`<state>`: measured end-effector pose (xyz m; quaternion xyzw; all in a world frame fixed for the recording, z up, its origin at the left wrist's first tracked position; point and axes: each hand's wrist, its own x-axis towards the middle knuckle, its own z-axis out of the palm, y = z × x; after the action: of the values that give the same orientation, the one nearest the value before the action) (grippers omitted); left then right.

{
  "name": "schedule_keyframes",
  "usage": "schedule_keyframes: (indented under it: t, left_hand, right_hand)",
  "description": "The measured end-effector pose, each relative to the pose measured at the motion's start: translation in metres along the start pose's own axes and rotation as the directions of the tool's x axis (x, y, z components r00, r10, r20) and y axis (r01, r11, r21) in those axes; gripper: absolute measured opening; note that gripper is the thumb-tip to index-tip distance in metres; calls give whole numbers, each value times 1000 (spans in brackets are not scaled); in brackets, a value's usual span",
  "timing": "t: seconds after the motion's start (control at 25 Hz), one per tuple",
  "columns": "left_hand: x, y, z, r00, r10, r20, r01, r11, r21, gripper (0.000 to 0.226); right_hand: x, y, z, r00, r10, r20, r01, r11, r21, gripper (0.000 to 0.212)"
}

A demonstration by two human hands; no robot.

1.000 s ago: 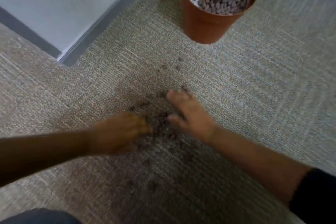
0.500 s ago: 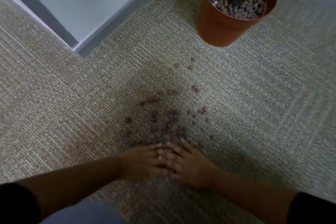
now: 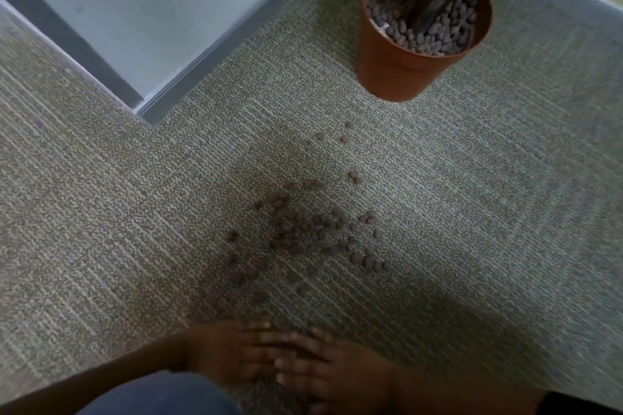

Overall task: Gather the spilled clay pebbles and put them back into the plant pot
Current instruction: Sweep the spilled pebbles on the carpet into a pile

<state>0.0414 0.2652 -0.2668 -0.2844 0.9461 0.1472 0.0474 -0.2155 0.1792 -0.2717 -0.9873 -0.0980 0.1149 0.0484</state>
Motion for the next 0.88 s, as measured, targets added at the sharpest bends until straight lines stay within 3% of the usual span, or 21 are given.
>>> schedule_keyframes:
  t: [0.16,0.36,0.64,0.88]
  left_hand:
    - [2,-25,-4,997,74,-26,-73,997,29,48]
    - [5,-54,-9,998,-57,-7,57,998,-20,54]
    - [5,-71,-7,1000,-10,-16,10,1000,-2,54]
    - [7,-107,-21,992,-108,-60,114,988,108,60]
  right_hand:
    - [3,14,5,999,-40,5,40,999,4,56]
    - [13,54,-5,999,51,-8,-50,995,84,52]
    - [16,64,0,996,53,-78,-49,997,55,54]
    - [30,100,-13,986,164,-26,-164,987,5,54]
